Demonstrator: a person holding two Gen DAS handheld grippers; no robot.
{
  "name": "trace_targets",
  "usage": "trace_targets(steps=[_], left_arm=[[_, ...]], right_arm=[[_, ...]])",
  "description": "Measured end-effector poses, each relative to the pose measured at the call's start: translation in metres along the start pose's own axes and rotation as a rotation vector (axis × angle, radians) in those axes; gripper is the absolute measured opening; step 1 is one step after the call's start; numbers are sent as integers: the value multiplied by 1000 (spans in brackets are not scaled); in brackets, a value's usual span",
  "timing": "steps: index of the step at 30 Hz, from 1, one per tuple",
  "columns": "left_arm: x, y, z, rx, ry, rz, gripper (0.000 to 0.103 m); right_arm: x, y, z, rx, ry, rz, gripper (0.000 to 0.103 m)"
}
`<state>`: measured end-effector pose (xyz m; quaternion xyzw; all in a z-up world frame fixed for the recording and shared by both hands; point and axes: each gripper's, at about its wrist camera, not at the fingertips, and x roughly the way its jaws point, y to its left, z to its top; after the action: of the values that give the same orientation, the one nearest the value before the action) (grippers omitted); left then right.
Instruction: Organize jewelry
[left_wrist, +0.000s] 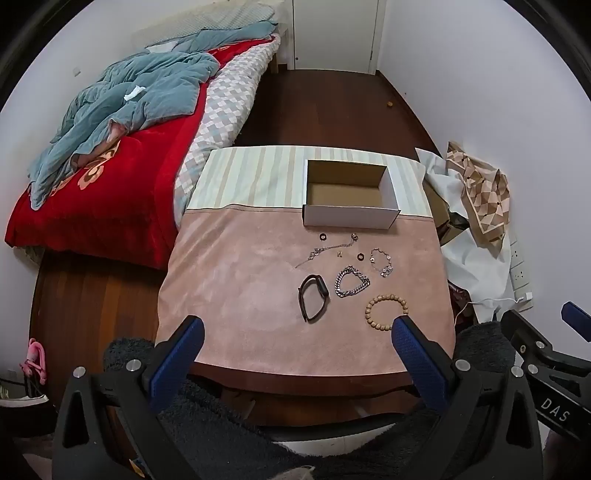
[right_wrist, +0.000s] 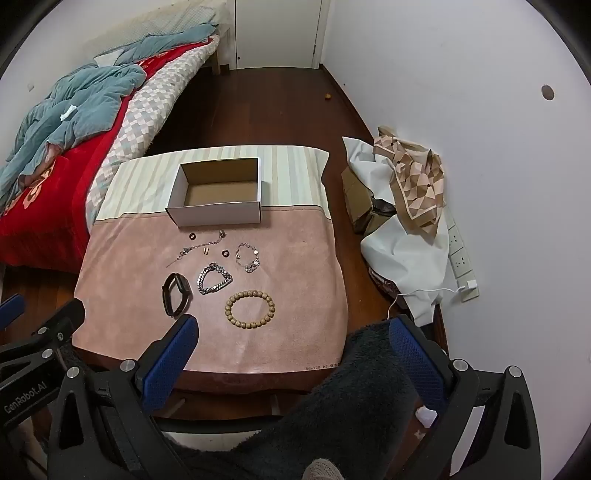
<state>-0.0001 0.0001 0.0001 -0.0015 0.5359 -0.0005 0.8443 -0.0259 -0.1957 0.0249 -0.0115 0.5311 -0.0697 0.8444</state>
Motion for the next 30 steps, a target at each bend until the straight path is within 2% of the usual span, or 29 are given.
trace_targets(steps=[30], left_arm=[[-9, 7, 3, 5, -12, 7, 103]], right_arm=[[-6, 0, -1, -2, -5, -8, 103]])
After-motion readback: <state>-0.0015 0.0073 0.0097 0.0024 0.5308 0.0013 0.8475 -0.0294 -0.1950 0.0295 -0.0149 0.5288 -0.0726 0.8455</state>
